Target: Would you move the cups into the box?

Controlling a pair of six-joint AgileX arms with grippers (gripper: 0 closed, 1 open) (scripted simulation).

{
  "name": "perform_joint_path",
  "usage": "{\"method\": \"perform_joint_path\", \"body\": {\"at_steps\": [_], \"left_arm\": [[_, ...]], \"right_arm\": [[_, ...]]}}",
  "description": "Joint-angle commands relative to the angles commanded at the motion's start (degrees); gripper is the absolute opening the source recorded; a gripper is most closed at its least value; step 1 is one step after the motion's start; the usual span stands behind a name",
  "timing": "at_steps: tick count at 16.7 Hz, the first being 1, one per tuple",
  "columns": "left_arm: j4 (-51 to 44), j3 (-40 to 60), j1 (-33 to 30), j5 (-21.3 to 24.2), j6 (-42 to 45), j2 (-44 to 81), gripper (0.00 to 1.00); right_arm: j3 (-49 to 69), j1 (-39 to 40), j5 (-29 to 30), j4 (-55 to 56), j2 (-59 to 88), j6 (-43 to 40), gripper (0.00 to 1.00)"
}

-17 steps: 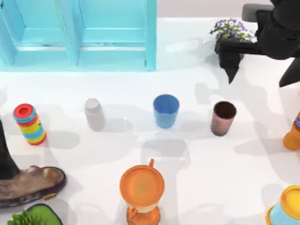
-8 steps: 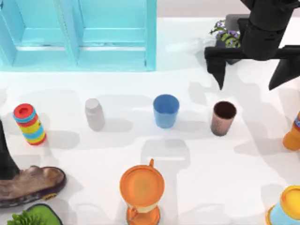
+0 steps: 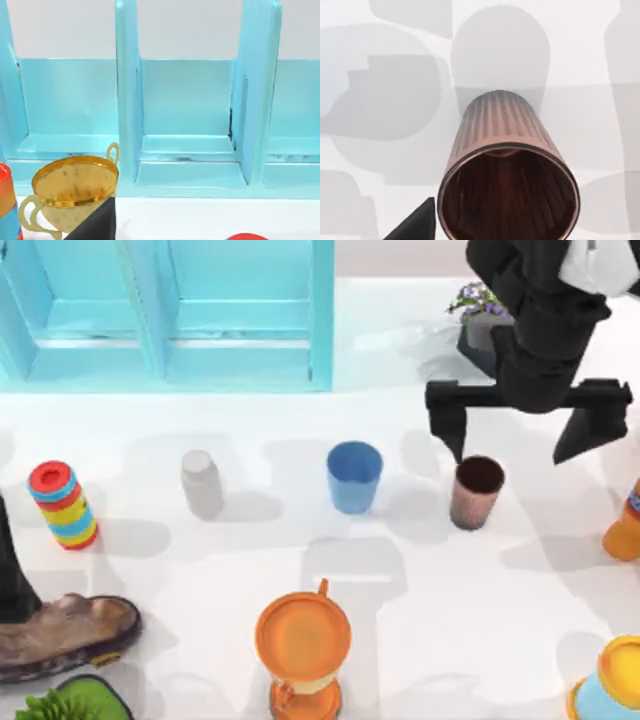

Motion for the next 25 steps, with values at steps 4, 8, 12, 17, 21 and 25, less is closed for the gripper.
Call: {"method": "perform_joint_path", "body": {"at_steps": [4,8,12,17,21,25], "left_arm": [[0.0,0.0,0.0,0.0,0.0,0.0,1.0],[0.0,0.0,0.0,0.0,0.0,0.0,1.0],[0.0,0.0,0.0,0.0,0.0,0.0,1.0],[0.0,0.0,0.0,0.0,0.0,0.0,1.0],[0.0,0.0,0.0,0.0,0.0,0.0,1.0],[0.0,0.0,0.0,0.0,0.0,0.0,1.0]], "right_arm": [[-7.59,0.16,0.01,8.2,1.11,0.17,1.0],[-8.13,0.17,0.01,8.8,1.2,0.18,1.0],[-8.13,0.17,0.01,8.8,1.2,0.18,0.77],[-8.13,0.17,0.01,8.8,1.2,0.18,0.4],[-8.13,0.17,0.01,8.8,1.2,0.18,0.1],[-8.13,0.17,0.01,8.8,1.2,0.18,0.0]]}}
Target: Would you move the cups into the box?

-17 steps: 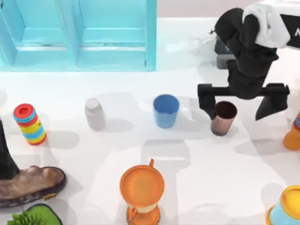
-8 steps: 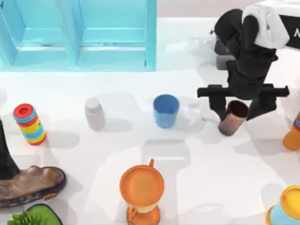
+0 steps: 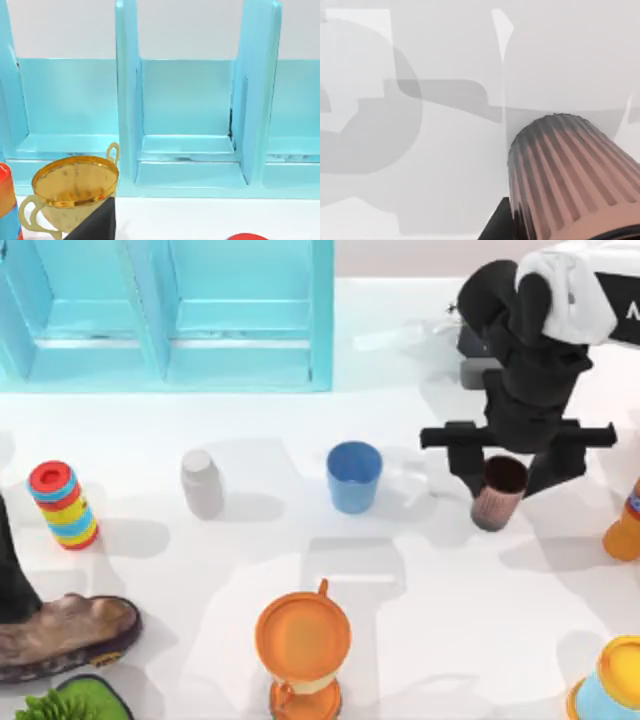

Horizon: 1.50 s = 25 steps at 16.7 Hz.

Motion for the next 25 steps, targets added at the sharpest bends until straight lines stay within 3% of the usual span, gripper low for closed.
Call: {"method": "perform_joint_path", "body": {"at_steps": [7,12,16,20,25], "left_arm": [[0.0,0.0,0.0,0.0,0.0,0.0,1.0],[0.0,0.0,0.0,0.0,0.0,0.0,1.0],[0.0,0.0,0.0,0.0,0.0,0.0,1.0],[0.0,0.0,0.0,0.0,0.0,0.0,1.0],[0.0,0.0,0.0,0.0,0.0,0.0,1.0]], "right_arm": [[0.13,-0.2,-0.01,0.05,-0.02,0.03,0.0],[5.77,-5.02,-1.75,0.07,-2.1,-3.8,0.0],[10.38,-9.4,-3.38,-7.29,-7.36,-10.17,0.0],[9.54,-13.15,-1.07,-16.61,-9.49,-13.65,0.0],[8.58,-14.02,-0.08,-18.1,-9.58,-13.96,0.0]]}}
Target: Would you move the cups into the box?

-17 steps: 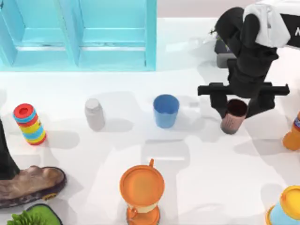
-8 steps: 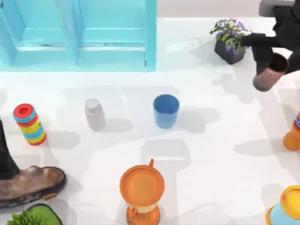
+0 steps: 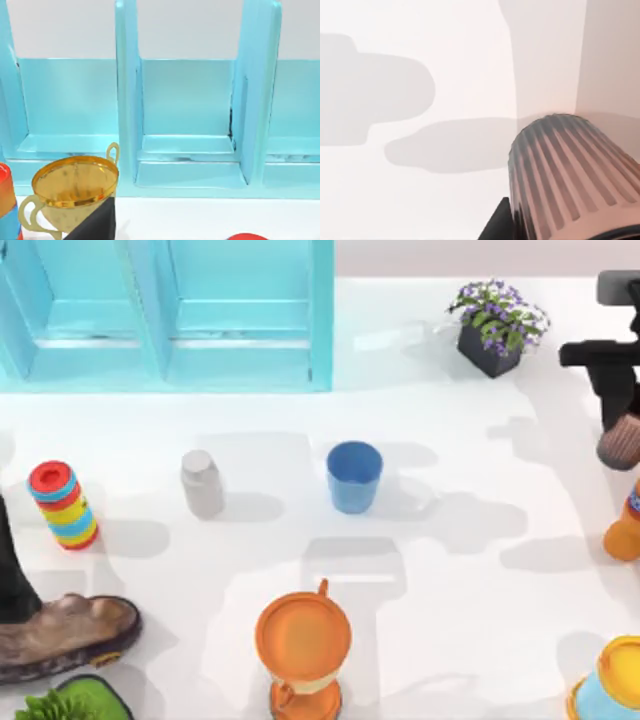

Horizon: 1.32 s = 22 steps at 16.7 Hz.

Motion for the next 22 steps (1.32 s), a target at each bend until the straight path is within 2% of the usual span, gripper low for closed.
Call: {"method": "perform_joint_path", "body": {"at_steps": [3,5,11,16,19,22], "left_arm": [[0.0,0.0,0.0,0.0,0.0,0.0,1.0],[0.0,0.0,0.0,0.0,0.0,0.0,1.0],[0.0,0.0,0.0,0.0,0.0,0.0,1.0],[0.0,0.0,0.0,0.0,0.0,0.0,1.0],[0.0,0.0,0.0,0.0,0.0,0.0,1.0],[0.0,0.0,0.0,0.0,0.0,0.0,1.0]], "right_arm": [[0.51,-0.11,-0.76,0.85,-0.21,-0.66,0.0],[1.02,-2.55,-2.45,2.94,-2.16,-3.89,0.0],[-7.34,-20.94,-3.99,6.45,-15.57,-22.16,0.0],[-19.79,-36.83,-1.58,1.16,-25.5,-37.41,0.0],[-24.34,-41.68,0.24,-2.05,-29.07,-42.28,0.0],[-24.86,-42.19,0.51,-2.37,-29.48,-42.81,0.0]]}}
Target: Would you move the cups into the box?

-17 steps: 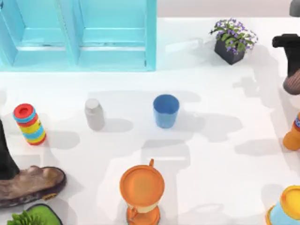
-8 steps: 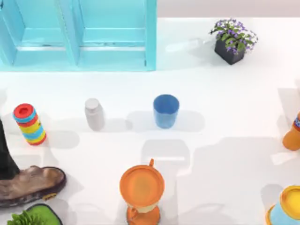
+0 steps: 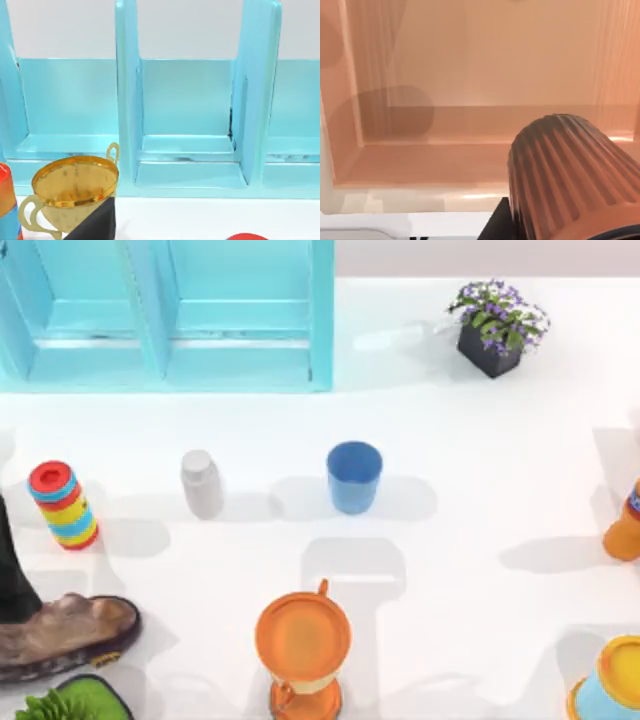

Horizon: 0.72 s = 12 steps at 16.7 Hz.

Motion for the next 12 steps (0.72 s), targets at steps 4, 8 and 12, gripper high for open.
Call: {"method": "perform_joint_path", "body": {"at_steps": [4,8,12], "left_arm": [[0.0,0.0,0.0,0.0,0.0,0.0,1.0],[0.0,0.0,0.0,0.0,0.0,0.0,1.0],[0.0,0.0,0.0,0.0,0.0,0.0,1.0]], "right_arm": [[-0.79,0.32,-0.08,1.08,0.12,0.26,0.0],[-9.14,0.28,-0.04,9.64,0.24,0.25,0.0],[-14.2,0.15,0.01,14.8,0.6,0.16,0.0]]}}
